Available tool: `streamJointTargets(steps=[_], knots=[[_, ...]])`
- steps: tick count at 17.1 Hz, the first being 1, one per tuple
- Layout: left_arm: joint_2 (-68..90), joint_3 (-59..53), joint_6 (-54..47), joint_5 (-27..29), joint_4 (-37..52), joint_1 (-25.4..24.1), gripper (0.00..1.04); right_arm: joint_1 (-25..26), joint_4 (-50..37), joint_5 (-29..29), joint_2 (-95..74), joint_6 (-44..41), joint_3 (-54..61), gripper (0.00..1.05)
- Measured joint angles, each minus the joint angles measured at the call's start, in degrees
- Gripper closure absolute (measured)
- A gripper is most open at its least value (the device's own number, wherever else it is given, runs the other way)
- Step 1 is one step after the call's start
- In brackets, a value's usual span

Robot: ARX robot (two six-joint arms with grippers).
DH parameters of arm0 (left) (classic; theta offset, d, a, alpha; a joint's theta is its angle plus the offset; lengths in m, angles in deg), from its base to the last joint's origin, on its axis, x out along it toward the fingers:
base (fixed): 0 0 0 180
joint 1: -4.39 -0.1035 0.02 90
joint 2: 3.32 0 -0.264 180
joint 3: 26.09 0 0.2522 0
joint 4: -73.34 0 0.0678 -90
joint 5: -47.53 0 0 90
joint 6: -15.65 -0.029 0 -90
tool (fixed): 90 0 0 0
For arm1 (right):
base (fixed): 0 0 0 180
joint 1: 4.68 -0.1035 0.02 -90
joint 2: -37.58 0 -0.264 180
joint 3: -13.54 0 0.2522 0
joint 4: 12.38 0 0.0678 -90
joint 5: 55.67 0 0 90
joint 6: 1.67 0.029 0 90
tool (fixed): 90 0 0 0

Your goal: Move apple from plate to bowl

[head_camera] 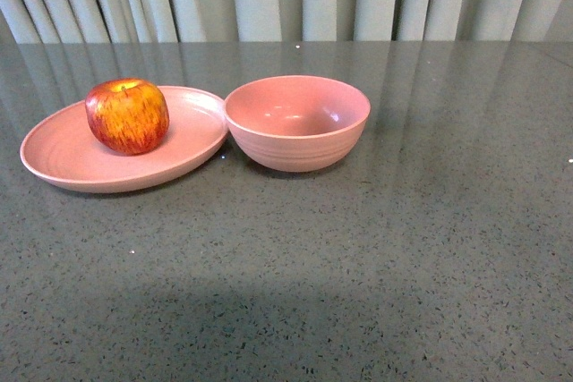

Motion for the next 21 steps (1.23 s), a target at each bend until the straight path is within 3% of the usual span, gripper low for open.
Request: streamJointTargets(steps=[2,5,9,14,16,17,21], knots=[[0.0,0.0,0.0,0.0,0.0,0.0,0.07,2.23,-8.24,0.61,12.48,-2.21,10.82,0.06],[0.0,0.0,0.0,0.0,0.0,0.0,0.07,5.03,-12.33,0.87,28.65,-4.04,24.68,0.06],[0.0,0.0,0.0,0.0,0.0,0.0,0.07,7.96,-6.71,1.36,49.51,-5.75,38.95,0.06],[0.0,0.0,-0.02,0.0,0.0,0.0,0.07,22.03,4.72,-5.62,69.16,-0.76,48.48,0.06],[0.0,0.0,0.0,0.0,0.0,0.0,0.07,24.7,8.85,-5.84,73.2,-0.46,49.46,0.07],[0.0,0.0,0.0,0.0,0.0,0.0,0.07,22.99,10.91,-1.53,77.59,-4.48,50.62,0.19],[0.0,0.0,-0.02,0.0,-0.02,0.0,0.07,22.69,9.66,0.2,81.99,-12.68,56.83,0.63]])
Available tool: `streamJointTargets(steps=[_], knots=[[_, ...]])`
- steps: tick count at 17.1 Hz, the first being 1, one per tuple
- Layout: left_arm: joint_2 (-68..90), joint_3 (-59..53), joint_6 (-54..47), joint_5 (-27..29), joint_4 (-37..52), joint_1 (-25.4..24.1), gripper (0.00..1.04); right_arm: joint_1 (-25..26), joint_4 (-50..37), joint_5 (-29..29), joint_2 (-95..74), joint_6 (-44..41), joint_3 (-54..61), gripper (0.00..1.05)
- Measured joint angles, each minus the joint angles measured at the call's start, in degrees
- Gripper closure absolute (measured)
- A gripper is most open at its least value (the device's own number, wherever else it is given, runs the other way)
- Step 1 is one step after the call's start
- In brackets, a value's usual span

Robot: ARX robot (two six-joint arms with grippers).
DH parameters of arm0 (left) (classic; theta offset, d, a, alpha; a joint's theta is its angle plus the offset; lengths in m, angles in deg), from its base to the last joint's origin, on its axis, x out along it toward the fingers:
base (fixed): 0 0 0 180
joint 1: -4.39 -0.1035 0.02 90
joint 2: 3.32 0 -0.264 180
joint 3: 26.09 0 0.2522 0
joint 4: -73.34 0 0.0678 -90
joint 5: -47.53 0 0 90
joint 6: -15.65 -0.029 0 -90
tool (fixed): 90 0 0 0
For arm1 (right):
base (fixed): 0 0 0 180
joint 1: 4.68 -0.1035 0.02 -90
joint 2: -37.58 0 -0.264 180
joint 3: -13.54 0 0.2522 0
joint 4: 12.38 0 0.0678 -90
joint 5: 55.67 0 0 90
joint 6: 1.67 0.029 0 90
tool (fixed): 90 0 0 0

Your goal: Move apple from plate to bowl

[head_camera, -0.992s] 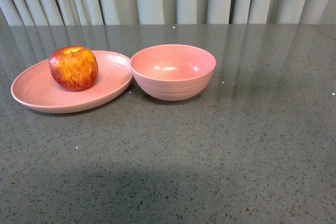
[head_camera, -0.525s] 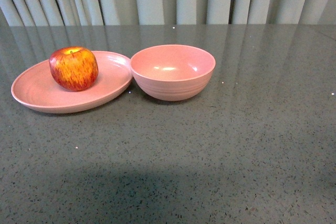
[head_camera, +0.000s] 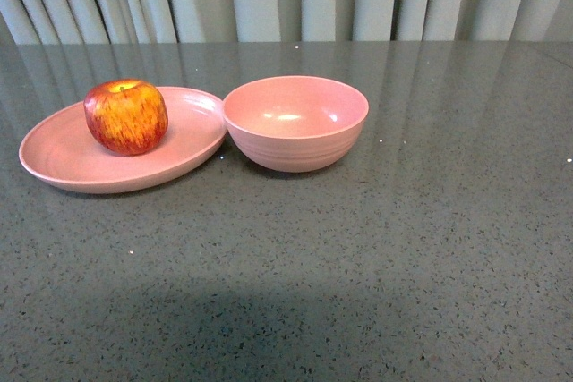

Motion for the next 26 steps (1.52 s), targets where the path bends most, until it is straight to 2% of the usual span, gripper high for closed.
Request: streamJointTargets(steps=[3,4,19,26], knots=[[0.0,0.0,0.0,0.0,0.02,0.0,0.07,0.0,-1.05,0.02,1.81,-0.72,1.97,0.96],[0.0,0.0,0.02,0.0,0.02,0.0,0.07,0.0,-1.07,0.02,2.25,-1.11,2.69,1.03],[0.0,0.0,0.0,0.0,0.02,0.0,0.07,0.0,-1.73,0.04,6.58,-1.33,7.32,1.03],[0.0,0.0,0.0,0.0,0.02,0.0,0.07,0.0,-1.7,0.04,6.58,-1.36,7.32,0.23]])
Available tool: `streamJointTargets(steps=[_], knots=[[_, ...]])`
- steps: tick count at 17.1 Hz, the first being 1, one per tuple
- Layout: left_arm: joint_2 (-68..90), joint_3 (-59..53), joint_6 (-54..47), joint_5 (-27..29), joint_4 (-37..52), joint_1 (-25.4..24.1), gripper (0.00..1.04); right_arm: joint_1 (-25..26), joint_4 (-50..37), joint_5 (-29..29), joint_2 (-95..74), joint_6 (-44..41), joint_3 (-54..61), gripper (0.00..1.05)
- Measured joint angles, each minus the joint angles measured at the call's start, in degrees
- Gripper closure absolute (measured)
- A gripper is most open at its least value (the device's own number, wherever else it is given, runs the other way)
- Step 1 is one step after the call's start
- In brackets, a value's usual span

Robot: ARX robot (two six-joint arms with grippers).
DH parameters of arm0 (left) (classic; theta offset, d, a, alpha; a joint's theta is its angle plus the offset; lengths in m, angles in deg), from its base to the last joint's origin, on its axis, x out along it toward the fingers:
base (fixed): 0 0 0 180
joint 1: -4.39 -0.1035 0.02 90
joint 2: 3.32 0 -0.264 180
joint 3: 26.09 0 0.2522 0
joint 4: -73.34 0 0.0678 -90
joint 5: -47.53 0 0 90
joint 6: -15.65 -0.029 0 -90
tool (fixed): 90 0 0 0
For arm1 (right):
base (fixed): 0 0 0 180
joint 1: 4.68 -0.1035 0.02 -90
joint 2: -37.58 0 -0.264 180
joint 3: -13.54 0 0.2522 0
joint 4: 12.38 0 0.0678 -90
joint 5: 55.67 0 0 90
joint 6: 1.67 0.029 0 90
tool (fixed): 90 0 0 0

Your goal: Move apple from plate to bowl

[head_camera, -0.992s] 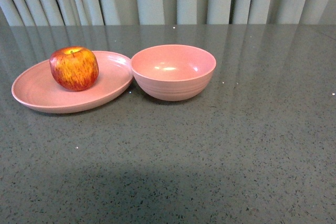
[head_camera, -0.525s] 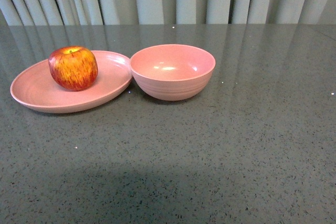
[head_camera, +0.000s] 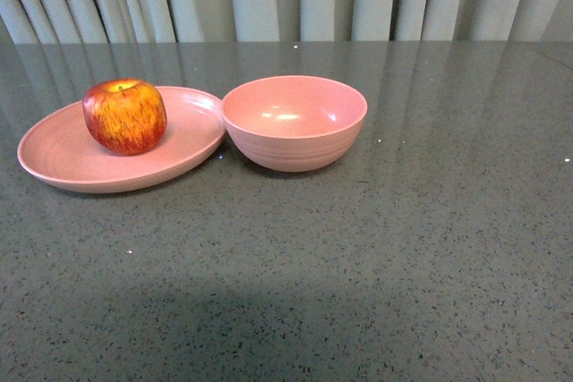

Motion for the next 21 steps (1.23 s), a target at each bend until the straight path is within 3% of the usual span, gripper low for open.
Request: streamJointTargets(steps=[2,14,15,16,17,19,21], knots=[[0.0,-0.02,0.0,0.0,0.0,0.0,0.07,0.0,0.0,0.0,0.0,0.02,0.0,0.04],[0.0,0.0,0.0,0.0,0.0,0.0,0.07,0.0,0.0,0.0,0.0,0.02,0.0,0.07],[1.31,1.68,0.98,4.35,-6.4,1.49,0.07,0.0,-0.02,0.0,0.0,0.02,0.0,0.07],[8.17,5.92,2.95,12.17,-15.15,5.6,0.07,0.0,-0.02,0.04,0.0,0.04,0.0,0.07],[12.35,8.13,4.04,17.07,-18.23,6.97,0.07,0.0,-0.09,-0.11,0.0,0.0,0.0,0.07],[12.83,8.68,4.98,20.33,-16.61,7.89,0.07,0.0,0.02,0.0,0.0,-0.02,0.0,0.07],[16.22,10.95,4.59,19.02,-11.45,8.79,0.07,0.0,-0.04,0.0,0.0,-0.02,0.0,0.07]])
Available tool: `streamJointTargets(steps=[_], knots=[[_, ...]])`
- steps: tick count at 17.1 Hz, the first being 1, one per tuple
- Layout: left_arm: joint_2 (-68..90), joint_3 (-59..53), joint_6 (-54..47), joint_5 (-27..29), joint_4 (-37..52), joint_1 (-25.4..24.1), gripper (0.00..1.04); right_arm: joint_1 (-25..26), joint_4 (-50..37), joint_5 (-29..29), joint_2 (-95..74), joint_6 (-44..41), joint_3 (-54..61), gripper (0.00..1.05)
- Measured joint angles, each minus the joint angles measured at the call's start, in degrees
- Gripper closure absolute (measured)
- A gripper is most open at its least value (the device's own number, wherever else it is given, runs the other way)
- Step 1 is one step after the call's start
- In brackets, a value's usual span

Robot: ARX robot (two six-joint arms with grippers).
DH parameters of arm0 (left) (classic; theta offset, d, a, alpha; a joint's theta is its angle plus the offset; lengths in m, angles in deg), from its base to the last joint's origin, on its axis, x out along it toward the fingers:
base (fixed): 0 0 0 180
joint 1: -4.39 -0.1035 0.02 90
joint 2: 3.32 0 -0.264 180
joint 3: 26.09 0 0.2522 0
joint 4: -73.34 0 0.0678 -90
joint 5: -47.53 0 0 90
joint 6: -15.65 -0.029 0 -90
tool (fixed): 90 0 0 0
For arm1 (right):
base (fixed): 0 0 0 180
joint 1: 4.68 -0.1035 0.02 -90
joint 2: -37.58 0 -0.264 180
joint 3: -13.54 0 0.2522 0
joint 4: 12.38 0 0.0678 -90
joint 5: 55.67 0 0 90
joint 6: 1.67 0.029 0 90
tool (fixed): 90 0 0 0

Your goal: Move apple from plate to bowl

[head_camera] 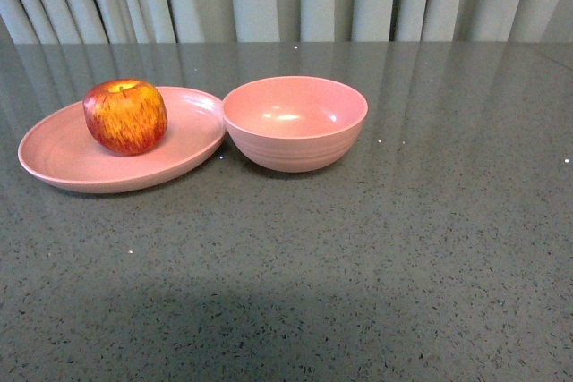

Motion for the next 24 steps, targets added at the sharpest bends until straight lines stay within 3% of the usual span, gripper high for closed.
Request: streamJointTargets(steps=[3,6,10,14,24], knots=[[12.0,3.85,-3.26,-5.99,11.74,-1.88,0.07,0.0,-0.02,0.0,0.0,0.0,0.0,0.07],[28.89,14.58,-6.1,-14.16,23.71,-3.39,0.07,0.0,0.0,0.0,0.0,0.0,0.0,0.07],[50.4,29.68,-6.03,-20.13,23.8,-1.46,0.07,0.0,0.0,0.0,0.0,0.0,0.0,0.07],[66.58,41.86,-6.73,-19.87,22.8,-0.7,0.07,0.0,0.0,0.0,0.0,0.0,0.0,0.07],[81.18,49.59,-3.58,-20.26,16.5,-0.63,0.07,0.0,0.0,0.0,0.0,0.0,0.0,0.07]])
